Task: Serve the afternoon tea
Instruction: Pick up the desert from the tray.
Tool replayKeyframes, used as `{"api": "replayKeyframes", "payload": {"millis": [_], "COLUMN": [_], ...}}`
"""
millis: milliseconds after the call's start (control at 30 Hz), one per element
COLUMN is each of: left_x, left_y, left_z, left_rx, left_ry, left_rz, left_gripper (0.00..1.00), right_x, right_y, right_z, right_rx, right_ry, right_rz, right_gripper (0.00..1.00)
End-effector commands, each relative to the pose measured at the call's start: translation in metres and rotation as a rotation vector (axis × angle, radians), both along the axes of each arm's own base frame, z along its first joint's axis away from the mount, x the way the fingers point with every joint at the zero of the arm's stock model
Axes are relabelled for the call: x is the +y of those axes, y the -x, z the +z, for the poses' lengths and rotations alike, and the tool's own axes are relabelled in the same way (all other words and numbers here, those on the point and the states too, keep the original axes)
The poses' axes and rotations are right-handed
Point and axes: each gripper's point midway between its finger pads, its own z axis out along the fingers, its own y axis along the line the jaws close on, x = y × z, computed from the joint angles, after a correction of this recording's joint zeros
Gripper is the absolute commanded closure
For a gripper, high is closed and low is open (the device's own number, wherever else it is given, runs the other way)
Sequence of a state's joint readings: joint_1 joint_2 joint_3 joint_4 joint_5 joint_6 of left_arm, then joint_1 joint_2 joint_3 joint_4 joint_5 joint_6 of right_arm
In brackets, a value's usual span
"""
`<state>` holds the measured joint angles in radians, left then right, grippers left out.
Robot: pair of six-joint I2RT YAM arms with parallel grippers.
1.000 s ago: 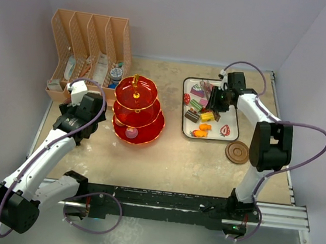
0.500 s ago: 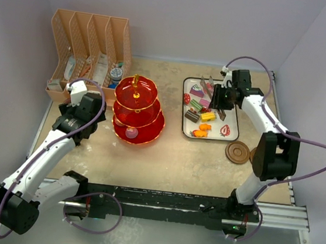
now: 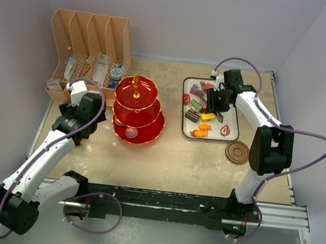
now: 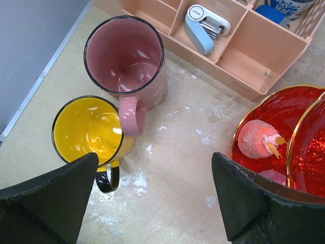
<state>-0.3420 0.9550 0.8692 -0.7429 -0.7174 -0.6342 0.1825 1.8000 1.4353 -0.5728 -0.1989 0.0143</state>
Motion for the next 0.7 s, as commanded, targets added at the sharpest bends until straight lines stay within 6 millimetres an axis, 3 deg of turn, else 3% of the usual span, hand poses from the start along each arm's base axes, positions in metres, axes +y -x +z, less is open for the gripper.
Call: {"api": "replayKeyframes", "payload": {"millis": [0, 233, 533, 667], "left_x": [-0.002, -0.002, 0.0, -0.001], "left_y": [-0.005, -0.005, -0.003, -0.004], "left_z": [0.015, 0.014, 0.015, 0.015], "left_rx": [-0.049, -0.048, -0.057, -0.055], "left_ry": [0.009, 0.009, 0.009, 0.008], "left_rz": [-0.007, -0.007, 0.001, 0.0], "left_gripper": [0.1, 0.1, 0.1, 0.1], "right_x": [-0.003, -0.011, 0.006, 0.016], "right_y": [-0.006, -0.009, -0.008, -0.007], "right_z": [0.01, 0.002, -0.003, -0.003], "right_rx": [-0.038, -0.013, 0.005, 0.005], "right_ry": [0.047, 0.092, 0.042, 0.034], "right_rz": [0.023, -0.008, 0.052, 0.074], "right_gripper": [0.57, 0.57, 0.57, 0.63]}}
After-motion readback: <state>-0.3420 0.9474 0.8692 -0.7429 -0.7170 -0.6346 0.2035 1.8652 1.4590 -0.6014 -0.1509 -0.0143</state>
